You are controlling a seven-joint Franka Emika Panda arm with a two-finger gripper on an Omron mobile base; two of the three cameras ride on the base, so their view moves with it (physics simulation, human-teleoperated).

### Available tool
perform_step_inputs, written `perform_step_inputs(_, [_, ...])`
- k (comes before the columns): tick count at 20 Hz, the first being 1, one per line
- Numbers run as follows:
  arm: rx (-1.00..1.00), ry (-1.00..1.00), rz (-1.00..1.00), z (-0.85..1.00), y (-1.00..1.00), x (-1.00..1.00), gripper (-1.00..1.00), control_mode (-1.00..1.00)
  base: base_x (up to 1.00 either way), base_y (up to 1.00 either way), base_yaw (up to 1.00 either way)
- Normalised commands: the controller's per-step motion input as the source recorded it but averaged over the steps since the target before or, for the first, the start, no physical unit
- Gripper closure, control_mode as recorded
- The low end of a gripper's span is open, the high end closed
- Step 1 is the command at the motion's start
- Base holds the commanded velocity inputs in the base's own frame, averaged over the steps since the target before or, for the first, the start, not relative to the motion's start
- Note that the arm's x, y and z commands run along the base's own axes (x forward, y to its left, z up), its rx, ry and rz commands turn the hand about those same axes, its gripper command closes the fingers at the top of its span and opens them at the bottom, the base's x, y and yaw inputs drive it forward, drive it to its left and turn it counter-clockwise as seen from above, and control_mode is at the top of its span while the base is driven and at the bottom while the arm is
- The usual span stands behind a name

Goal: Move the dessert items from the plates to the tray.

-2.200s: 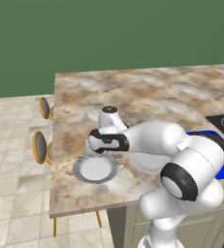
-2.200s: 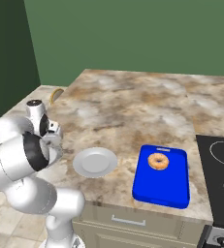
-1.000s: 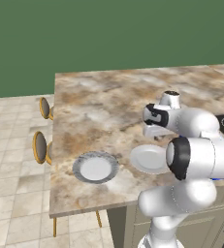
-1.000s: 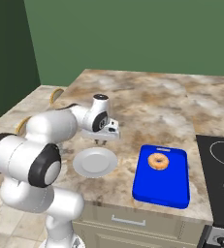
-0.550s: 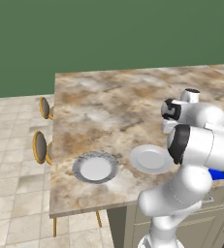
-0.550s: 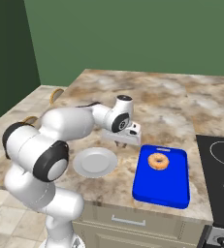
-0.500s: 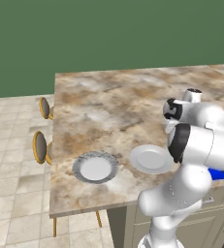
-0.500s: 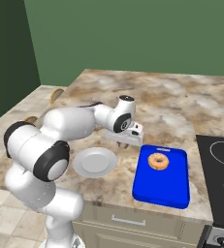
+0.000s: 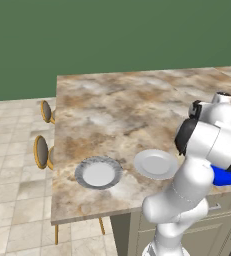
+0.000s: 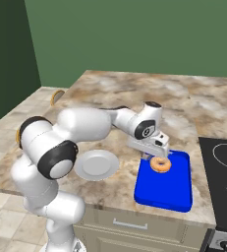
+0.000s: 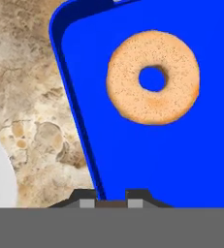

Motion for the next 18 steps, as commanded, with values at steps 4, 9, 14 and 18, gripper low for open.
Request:
perform_step_inputs(4, [0.00,0.03,-0.15,0.00,-0.65,-0.35,1.00,-1.00,0.00,0.00,0.00])
perform_step_inputs(9, [0.00,0.02,-0.07,0.00,-0.44,-0.37,1.00,-1.00,0.00,0.00,0.00])
perform_step_inputs(14, [0.00,0.00,0.00,0.00,-0.11,-0.23,1.00,-1.00,0.00,0.00,0.00])
perform_step_inputs(18, [0.00,0.00,0.00,-0.21,0.00,-0.02,1.00,-1.00,0.00,0.00,0.00])
